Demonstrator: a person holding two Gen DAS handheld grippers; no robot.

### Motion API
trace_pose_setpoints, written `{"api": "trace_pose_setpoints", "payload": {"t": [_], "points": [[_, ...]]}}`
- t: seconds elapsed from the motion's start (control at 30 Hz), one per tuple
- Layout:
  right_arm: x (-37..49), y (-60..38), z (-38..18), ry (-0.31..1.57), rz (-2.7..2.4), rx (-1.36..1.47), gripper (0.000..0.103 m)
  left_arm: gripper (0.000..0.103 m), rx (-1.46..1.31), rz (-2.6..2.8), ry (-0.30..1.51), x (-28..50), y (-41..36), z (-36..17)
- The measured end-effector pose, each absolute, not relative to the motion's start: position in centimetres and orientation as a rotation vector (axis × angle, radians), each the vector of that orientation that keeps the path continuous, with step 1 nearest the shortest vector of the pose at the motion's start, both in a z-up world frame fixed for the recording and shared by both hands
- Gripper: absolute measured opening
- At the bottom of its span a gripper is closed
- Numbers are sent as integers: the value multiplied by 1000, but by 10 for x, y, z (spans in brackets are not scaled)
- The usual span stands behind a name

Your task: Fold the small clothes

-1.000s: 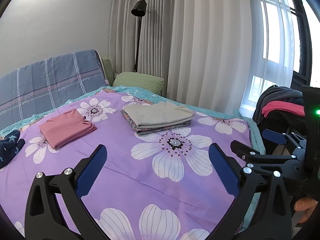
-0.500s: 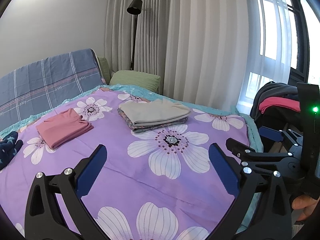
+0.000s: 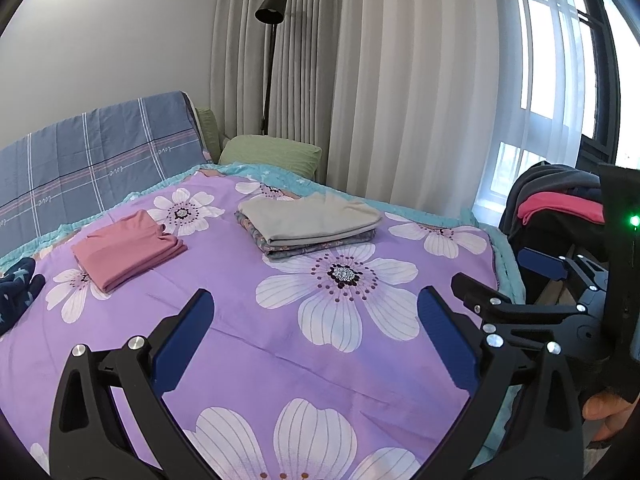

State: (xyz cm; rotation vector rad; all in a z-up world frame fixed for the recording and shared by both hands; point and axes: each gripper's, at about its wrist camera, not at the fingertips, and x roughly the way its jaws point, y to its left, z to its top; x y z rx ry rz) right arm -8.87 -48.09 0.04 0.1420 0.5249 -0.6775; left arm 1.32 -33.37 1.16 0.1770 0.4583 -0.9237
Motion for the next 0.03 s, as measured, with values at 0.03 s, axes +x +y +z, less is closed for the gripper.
{"api": "trace_pose_setpoints", "payload": {"t": [0.03], "points": [[-89,-481,0,525,-678,145,96,102,177,-924,460,13,-334,11]]}}
